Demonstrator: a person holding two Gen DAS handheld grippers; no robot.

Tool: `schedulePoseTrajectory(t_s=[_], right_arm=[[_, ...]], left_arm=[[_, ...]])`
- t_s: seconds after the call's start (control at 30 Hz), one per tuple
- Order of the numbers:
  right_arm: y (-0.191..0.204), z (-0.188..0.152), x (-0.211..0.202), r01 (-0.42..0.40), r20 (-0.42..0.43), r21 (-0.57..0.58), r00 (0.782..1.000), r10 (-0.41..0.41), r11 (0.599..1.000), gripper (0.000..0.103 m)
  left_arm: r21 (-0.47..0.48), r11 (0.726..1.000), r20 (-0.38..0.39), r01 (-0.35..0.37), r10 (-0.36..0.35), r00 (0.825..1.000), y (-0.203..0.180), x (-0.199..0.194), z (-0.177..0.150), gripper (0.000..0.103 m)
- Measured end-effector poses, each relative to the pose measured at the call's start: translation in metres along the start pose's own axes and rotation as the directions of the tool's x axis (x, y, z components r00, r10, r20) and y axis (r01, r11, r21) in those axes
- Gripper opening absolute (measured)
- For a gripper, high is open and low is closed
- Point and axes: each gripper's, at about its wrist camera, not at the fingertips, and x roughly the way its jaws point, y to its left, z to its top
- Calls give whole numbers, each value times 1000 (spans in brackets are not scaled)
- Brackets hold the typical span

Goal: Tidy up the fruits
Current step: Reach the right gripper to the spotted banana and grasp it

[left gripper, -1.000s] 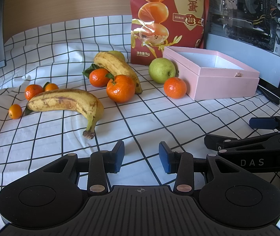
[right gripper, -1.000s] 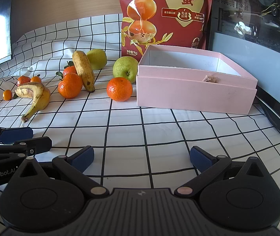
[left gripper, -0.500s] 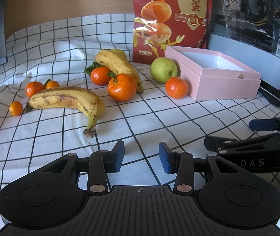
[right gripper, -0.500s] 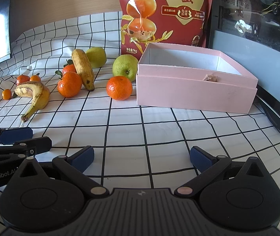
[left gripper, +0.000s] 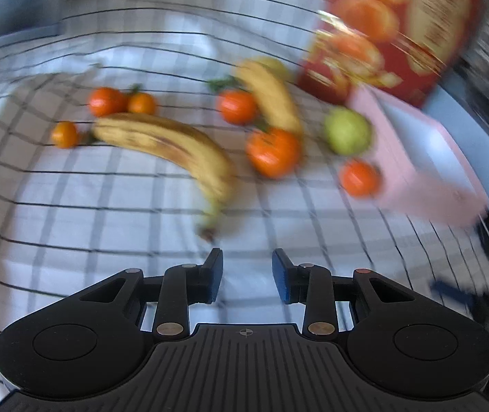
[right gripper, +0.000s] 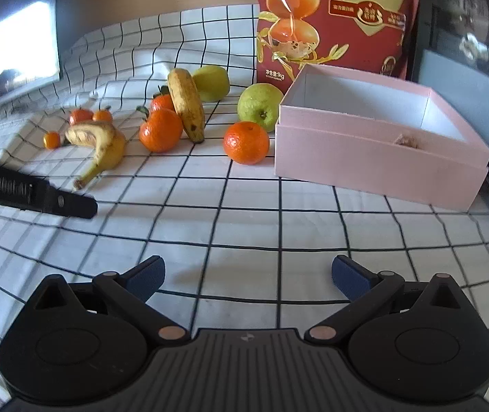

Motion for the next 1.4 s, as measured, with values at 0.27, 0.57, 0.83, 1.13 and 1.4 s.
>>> schedulePoseTrajectory(t_s=[0.27,0.57,0.83,1.13,1.4], right_arm=[[6,11,5,31,-91,25,995,-29,999,103],[19,13,5,45,-140,-45,989,-51,998,101],[7,17,-15,57,-90,-13,994,-58,998,99],[10,65,9,-21,-107,81,994,30,996,95],[50,95,21,82,-107,-54,990,-88,995,95]], left_arm=[[-310,951,6,-16,18,1000,62,17,70,36],[-240,968,58,-77,94,994,47,50,106,38],[-155,982,-8,-109,109,994,20,53,94,50],[-84,996,57,12,-7,998,33,16,70,50],[-5,998,79,56,-55,995,63,-11,54,50]])
